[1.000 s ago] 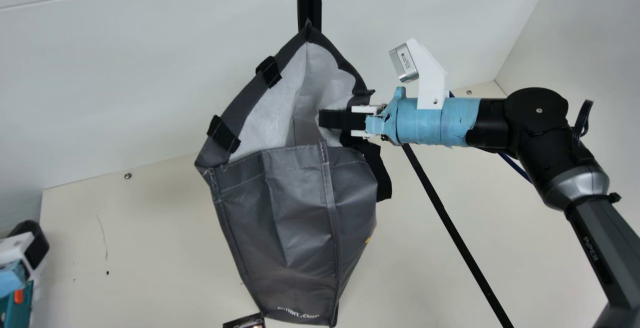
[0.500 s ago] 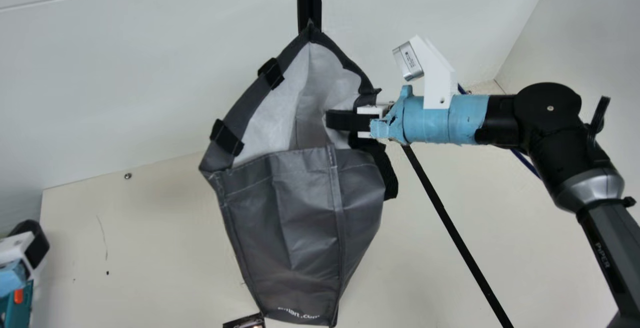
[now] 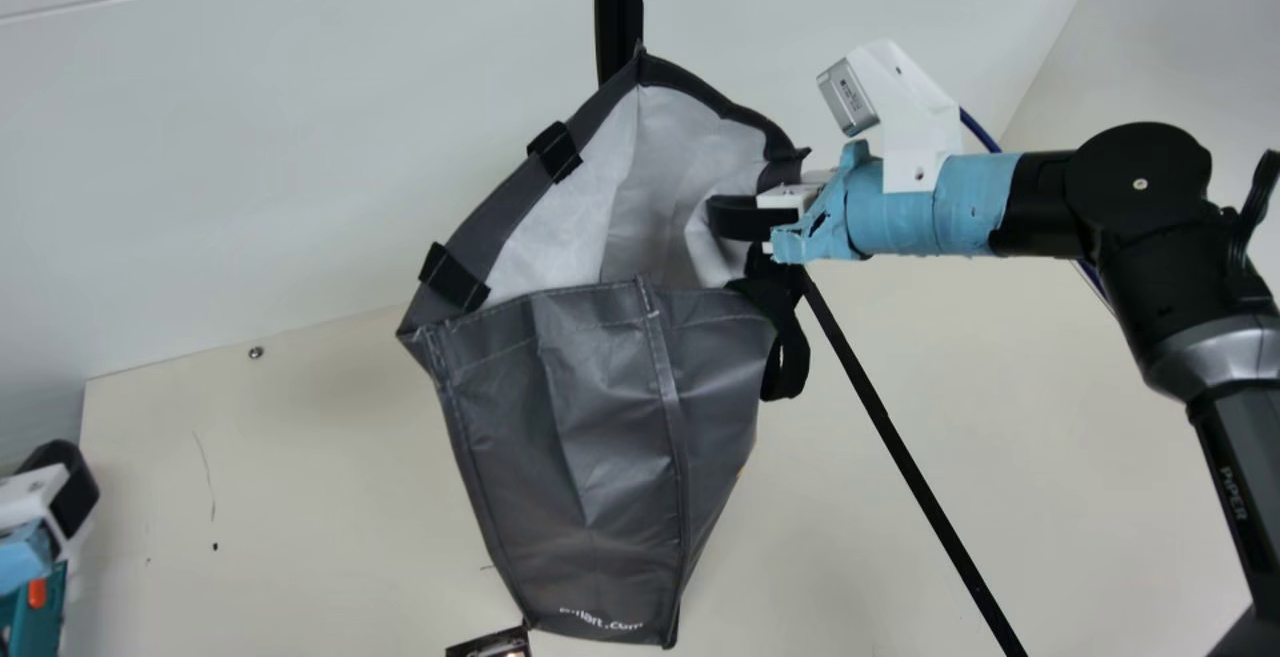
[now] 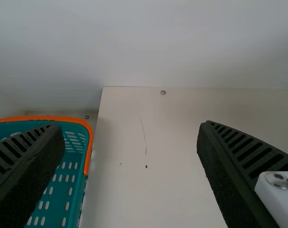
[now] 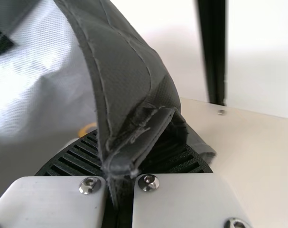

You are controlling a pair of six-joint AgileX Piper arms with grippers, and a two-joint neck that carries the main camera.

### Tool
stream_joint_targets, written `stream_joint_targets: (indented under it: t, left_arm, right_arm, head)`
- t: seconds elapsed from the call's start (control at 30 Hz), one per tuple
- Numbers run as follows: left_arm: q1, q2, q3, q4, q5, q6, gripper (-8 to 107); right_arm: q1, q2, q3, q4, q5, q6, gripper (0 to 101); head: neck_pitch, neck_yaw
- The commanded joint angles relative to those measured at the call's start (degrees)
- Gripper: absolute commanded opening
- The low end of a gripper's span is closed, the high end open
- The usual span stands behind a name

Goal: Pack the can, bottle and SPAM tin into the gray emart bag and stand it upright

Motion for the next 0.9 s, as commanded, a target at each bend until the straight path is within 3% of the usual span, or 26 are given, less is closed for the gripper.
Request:
stream_joint_targets:
  t: [0.0, 0.87]
  left_arm:
    - [0.0, 0.0, 0.0, 0.0, 0.0, 0.0, 90]
    - [0.0, 0.0, 0.0, 0.0, 0.0, 0.0, 90]
  right_arm:
    - [-0.29, 0.1, -0.57, -1.92, -0.69, 0.27, 0]
    - [-7.44, 3.62, -9.7, -18.98, -8.04, 2.22, 0]
  head:
    - [-1.3, -0.05]
    - [-1.3, -0.05]
